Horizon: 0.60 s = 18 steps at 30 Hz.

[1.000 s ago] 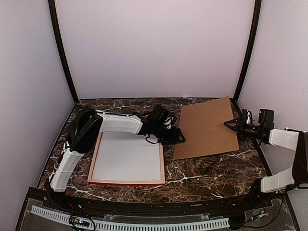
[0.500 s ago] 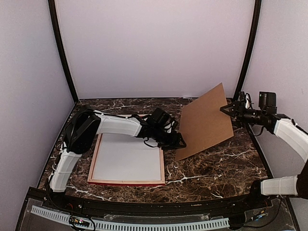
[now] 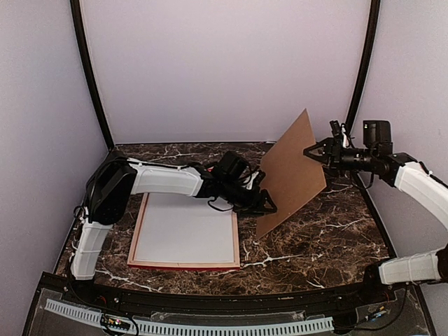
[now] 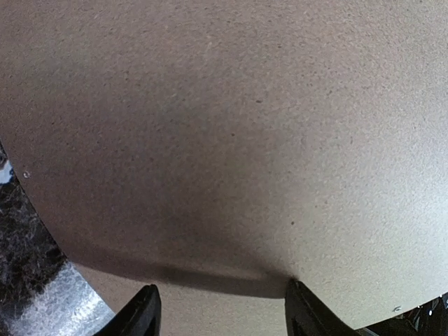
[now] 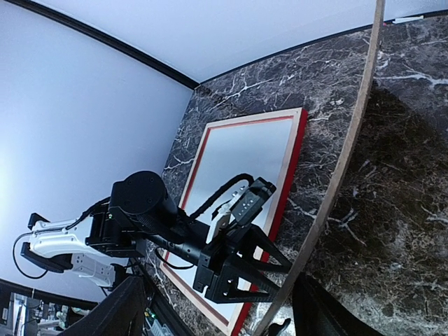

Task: Put the photo into the frame
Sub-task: Pick up the backboard from the center of the board, then pass from the right arm to the left

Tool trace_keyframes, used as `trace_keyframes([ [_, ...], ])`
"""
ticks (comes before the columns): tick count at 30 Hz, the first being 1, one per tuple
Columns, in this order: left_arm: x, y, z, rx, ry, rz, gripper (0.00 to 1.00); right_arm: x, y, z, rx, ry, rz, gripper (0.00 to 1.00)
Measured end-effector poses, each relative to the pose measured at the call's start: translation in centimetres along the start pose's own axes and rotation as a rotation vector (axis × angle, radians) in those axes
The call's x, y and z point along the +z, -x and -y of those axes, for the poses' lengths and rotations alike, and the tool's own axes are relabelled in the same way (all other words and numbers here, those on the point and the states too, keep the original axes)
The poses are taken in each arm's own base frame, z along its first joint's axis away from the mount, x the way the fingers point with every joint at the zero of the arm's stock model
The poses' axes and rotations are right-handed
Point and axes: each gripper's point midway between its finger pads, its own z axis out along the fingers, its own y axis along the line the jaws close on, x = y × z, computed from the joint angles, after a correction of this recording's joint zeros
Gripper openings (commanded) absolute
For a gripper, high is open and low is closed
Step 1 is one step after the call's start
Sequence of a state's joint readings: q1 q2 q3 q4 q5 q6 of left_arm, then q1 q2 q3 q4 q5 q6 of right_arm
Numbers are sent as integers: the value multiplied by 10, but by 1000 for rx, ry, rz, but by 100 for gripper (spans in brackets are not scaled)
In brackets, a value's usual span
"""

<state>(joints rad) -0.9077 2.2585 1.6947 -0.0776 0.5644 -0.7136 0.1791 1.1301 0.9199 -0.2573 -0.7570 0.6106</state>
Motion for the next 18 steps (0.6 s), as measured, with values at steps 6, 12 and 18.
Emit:
trace_keyframes([
  [6,-7,2,13,22,-21,7,67,10,0,-19,-35,31,-25,74],
  [12,-37,22,48,96,-44,92,69,22,-9,-34,-57,67,-68,74],
  [18,-69,49,74,135,-80,184,68,34,-16,-46,-68,95,-107,75],
])
